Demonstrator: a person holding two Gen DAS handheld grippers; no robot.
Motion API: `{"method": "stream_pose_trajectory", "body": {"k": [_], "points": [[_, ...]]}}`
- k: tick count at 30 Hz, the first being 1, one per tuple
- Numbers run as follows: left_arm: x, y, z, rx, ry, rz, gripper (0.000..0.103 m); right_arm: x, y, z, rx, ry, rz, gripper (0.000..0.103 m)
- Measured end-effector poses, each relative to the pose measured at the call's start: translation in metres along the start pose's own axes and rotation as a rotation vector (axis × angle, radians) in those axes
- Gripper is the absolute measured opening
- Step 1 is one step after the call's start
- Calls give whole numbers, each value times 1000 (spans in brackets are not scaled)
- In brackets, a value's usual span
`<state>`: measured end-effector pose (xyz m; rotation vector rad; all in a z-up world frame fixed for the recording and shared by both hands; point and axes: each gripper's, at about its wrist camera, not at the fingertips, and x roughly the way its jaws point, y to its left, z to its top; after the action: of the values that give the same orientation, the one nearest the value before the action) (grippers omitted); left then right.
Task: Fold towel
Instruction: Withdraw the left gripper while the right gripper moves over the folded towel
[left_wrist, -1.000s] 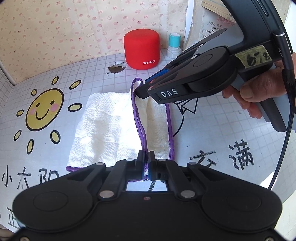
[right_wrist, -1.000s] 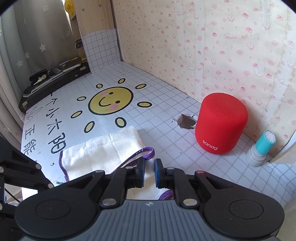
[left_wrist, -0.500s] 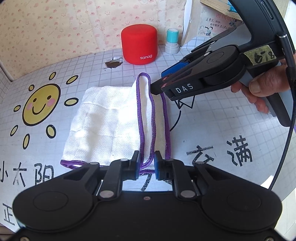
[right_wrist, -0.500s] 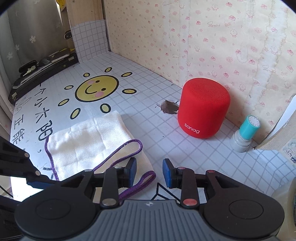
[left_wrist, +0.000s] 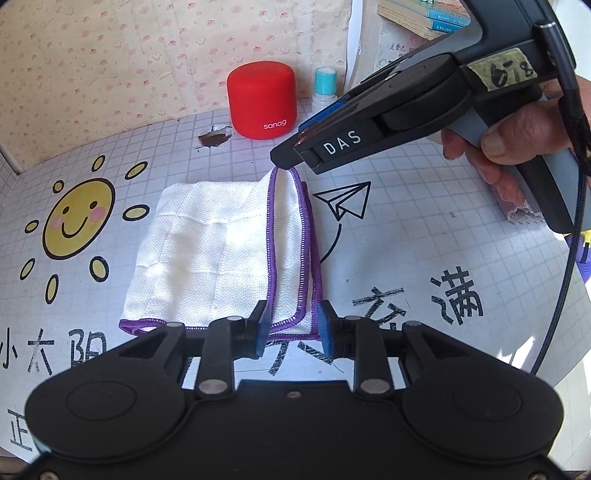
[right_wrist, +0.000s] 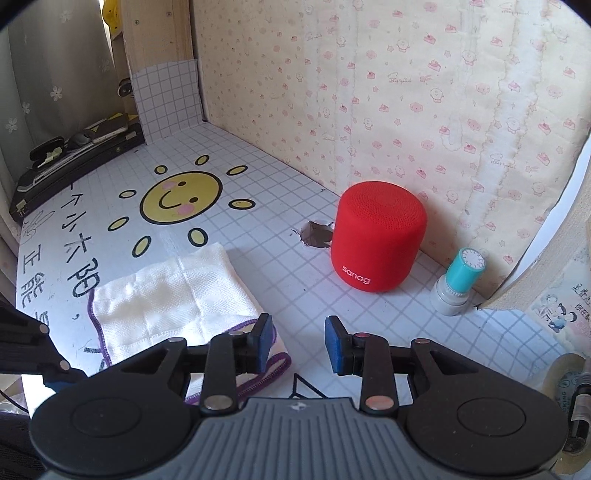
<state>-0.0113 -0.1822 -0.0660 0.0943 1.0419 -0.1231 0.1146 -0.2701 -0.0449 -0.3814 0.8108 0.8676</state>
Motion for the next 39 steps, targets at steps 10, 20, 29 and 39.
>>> {"method": "stream_pose_trajectory", "body": {"k": [10,20,29,39], "points": [[4,18,4,14,-27,69,30,6,34,-8,26,50,107,30],[5,28,-2,91,-57,110,41,11,39,-18,105,84,109,30],[3,36,-9,141,-59,102,41,14,43,-24,241,85,126,30],[-1,54,-7,170,-65,92,41,14,52,-33,348,103,87,30]]}}
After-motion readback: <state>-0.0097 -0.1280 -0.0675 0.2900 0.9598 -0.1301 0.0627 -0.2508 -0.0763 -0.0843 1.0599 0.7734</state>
